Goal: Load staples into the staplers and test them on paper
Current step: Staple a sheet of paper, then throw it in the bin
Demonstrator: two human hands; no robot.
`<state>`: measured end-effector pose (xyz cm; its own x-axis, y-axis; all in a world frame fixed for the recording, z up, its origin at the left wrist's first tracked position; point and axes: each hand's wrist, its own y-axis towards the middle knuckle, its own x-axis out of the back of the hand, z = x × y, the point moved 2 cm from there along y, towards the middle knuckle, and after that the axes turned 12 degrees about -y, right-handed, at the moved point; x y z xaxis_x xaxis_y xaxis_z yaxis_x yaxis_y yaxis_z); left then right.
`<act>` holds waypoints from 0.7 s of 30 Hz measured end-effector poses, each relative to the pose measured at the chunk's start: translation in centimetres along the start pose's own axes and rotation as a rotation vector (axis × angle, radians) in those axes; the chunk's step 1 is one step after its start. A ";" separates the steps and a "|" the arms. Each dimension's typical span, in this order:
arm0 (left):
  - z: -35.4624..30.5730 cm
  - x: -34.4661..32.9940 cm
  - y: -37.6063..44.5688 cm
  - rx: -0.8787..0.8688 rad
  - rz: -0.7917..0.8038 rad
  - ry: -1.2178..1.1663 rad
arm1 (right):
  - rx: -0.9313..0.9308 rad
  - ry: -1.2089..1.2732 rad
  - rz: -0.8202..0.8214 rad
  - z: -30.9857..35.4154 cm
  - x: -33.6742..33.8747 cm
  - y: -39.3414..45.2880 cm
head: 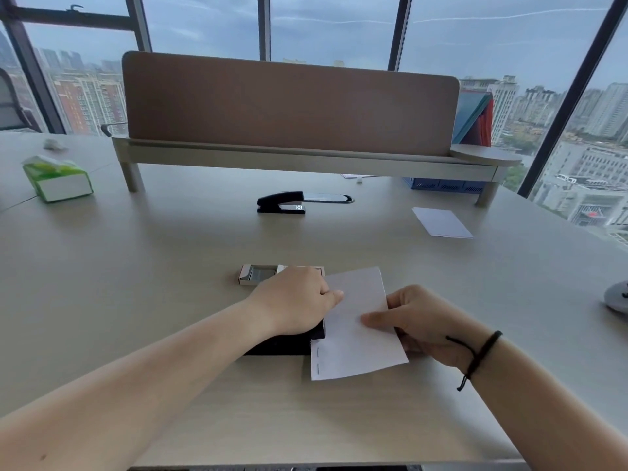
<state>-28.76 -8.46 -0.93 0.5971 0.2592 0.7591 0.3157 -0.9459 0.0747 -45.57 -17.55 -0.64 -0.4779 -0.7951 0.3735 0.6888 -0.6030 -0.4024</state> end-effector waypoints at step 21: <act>-0.2 -0.9 0.2 0.005 -0.016 0.100 | -0.009 -0.076 0.091 -0.6 1.2 1.0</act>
<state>-29.34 -8.89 -1.46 0.5157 0.2531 0.8186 0.3279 -0.9409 0.0843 -45.77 -19.19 -1.11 -0.3706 -0.8395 0.3974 0.7225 -0.5294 -0.4446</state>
